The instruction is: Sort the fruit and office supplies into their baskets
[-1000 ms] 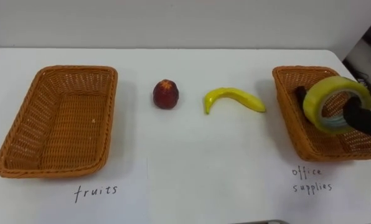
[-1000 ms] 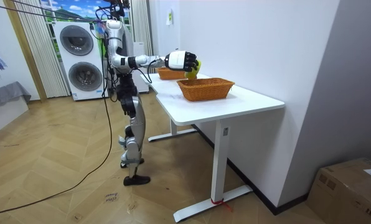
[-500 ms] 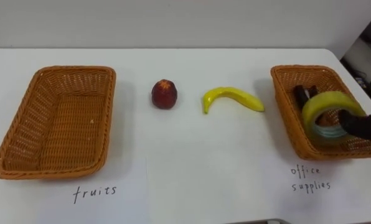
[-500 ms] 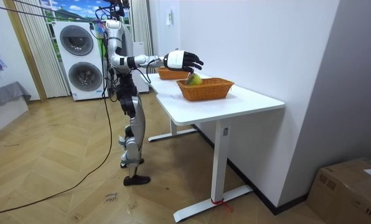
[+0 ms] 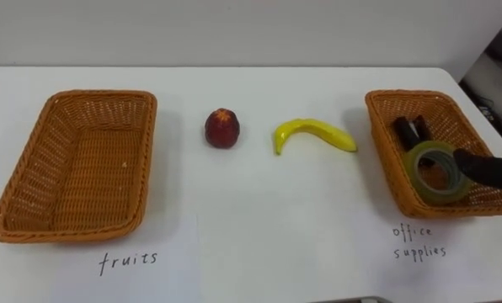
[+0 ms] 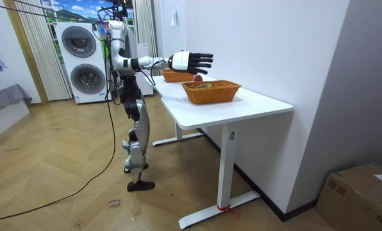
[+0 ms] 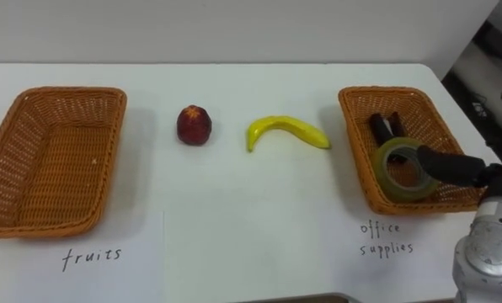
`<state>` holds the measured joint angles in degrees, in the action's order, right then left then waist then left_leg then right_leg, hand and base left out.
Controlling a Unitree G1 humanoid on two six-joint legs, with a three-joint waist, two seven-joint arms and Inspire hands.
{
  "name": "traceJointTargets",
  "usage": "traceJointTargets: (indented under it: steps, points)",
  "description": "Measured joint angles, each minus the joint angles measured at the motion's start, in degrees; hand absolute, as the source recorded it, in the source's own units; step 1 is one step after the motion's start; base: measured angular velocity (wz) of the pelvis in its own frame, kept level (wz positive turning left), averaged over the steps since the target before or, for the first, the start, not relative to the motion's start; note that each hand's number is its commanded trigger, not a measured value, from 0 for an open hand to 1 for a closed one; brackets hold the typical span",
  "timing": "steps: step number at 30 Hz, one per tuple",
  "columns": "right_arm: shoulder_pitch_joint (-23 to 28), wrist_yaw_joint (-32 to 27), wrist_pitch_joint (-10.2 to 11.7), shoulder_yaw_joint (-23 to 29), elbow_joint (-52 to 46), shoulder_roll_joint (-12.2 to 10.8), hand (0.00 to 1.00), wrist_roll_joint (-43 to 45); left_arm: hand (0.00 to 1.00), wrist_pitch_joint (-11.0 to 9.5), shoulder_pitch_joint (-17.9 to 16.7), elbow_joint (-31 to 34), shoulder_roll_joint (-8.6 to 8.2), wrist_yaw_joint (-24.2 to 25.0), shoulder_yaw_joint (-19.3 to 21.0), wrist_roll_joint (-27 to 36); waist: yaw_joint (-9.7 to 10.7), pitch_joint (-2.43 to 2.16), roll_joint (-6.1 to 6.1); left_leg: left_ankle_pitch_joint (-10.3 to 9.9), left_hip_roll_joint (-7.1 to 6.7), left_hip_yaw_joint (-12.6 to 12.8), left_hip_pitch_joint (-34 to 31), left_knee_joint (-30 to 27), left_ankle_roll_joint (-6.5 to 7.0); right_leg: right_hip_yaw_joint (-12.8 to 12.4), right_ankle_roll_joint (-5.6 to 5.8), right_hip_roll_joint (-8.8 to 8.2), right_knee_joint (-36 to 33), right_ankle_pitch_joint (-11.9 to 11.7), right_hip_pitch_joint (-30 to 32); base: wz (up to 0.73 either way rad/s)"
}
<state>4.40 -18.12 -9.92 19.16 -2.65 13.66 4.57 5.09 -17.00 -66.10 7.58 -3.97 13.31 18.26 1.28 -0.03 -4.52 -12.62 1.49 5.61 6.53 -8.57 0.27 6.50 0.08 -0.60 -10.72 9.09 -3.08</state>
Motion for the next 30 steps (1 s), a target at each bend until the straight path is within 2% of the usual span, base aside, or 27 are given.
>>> traceJointTargets:
  steps: [9, 11, 15, 22, 27, 30]
  points:
    - [0.0, 0.0, 0.0, 0.0, 0.0, 0.0, 0.00, 0.0, 0.00, 0.0, -0.1, -0.3, 0.04, 0.4, -0.1, 0.1, 0.0, -0.01, -0.12, 0.0, -0.01, 0.1, 0.1, -0.1, 0.00, 0.0, 0.00, -0.02, -0.1, 0.0, 0.0, 0.00]
    - [0.0, 0.0, 0.0, 0.0, 0.0, 0.0, 0.00, 0.0, 0.00, -0.1, -0.2, -0.3, 0.07, 0.5, -0.1, 0.1, 0.0, 0.14, -0.34, 0.0, -0.01, 0.1, 0.1, -0.1, 0.00, -0.1, 0.00, -0.02, -0.1, 0.0, 0.0, 0.00]
    - [0.0, 0.0, 0.0, 0.0, -0.2, 0.0, 0.00, 0.0, 0.00, -0.1, -0.2, -0.4, 0.12, 1.0, -0.1, 0.0, 0.0, 0.15, -0.37, 0.0, -0.02, 0.1, 0.0, -0.1, 0.00, -0.1, 0.02, -0.02, 0.0, 0.0, 0.1, 0.00]
    - [-2.1, -0.1, 0.0, 0.0, -4.2, 0.1, 0.00, -0.2, 0.00, -0.2, -0.1, -0.4, 0.07, 1.1, 0.0, 0.0, -0.2, -0.02, -0.33, 0.0, -0.03, 0.3, -0.4, -0.1, 0.00, -0.4, 0.03, -0.02, -0.5, 0.0, 0.8, -0.02]
    - [-6.2, -0.5, 0.2, 0.0, -5.5, 2.9, 0.00, -5.7, 0.00, -0.4, -0.1, -0.2, 0.60, 0.8, 0.0, 0.1, -0.2, -0.05, -1.22, 0.0, -0.04, 0.3, -0.8, -0.6, 0.01, -0.3, 0.02, -0.10, -0.9, 0.1, 1.1, 0.00]
    - [-8.2, -0.4, 0.2, -0.1, -7.0, 3.6, 0.00, -5.7, 0.00, -0.4, 0.0, 0.0, 0.64, 0.8, -0.1, 0.0, -0.3, -0.02, -1.35, 0.0, -0.03, 0.3, -0.8, -0.6, 0.02, -0.3, 0.02, -0.10, -0.9, 0.0, 1.1, 0.00]
